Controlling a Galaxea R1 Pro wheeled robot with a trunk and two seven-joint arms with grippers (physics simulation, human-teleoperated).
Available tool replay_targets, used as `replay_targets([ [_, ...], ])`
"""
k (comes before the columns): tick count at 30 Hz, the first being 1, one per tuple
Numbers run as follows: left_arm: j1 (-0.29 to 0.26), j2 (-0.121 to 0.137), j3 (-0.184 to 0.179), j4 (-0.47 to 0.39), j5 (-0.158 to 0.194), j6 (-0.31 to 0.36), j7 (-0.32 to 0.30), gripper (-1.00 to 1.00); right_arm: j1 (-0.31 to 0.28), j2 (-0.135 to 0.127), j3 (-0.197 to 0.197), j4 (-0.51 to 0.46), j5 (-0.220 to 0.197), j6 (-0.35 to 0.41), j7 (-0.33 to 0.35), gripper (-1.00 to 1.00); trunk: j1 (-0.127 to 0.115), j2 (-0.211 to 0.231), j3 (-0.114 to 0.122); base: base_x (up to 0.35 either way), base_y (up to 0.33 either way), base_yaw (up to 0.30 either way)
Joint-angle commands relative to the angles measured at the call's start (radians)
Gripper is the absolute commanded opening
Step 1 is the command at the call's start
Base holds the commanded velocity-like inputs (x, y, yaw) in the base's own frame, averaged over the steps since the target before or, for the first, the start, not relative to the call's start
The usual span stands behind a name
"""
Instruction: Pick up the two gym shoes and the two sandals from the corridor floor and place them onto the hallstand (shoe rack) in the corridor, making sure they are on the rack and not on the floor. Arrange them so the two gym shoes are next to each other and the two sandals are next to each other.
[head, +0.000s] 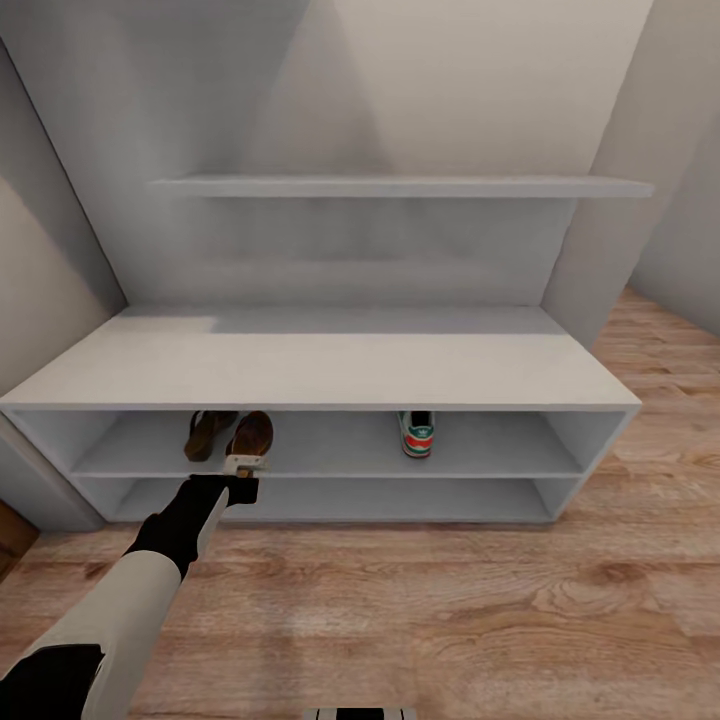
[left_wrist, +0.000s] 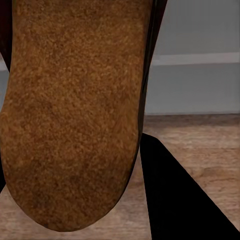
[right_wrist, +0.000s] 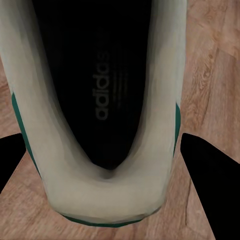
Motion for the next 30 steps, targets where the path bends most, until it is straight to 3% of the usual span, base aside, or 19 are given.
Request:
replay_targets([
  [1, 0.0, -0.001, 0.003, -0.002, -0.012, 0.005, -0.007, -1.0, -0.001, 0.0, 0.0, 0.001, -0.007, -0.004, -0.002, -1.0, 0.0, 0.0, -0.001, 0.038, 0.0, 0.0],
  [8, 0.0, 0.0, 0.003, -0.002, -0.012, 0.005, -0.007, -1.0, -0.001, 0.001, 0.0, 0.002, -0.007, -0.004, -0.002, -1.0, 0.0, 0.0, -0.001, 0.203, 0.054, 0.0],
  [30, 0.0, 0.001, 0.004, -0.002, -0.012, 0.005, -0.007, -1.0, -0.001, 0.001, 0.0, 0.004, -0.007, -0.004, -0.002, -1.0, 0.0, 0.0, -0.001, 0.059, 0.037, 0.0],
])
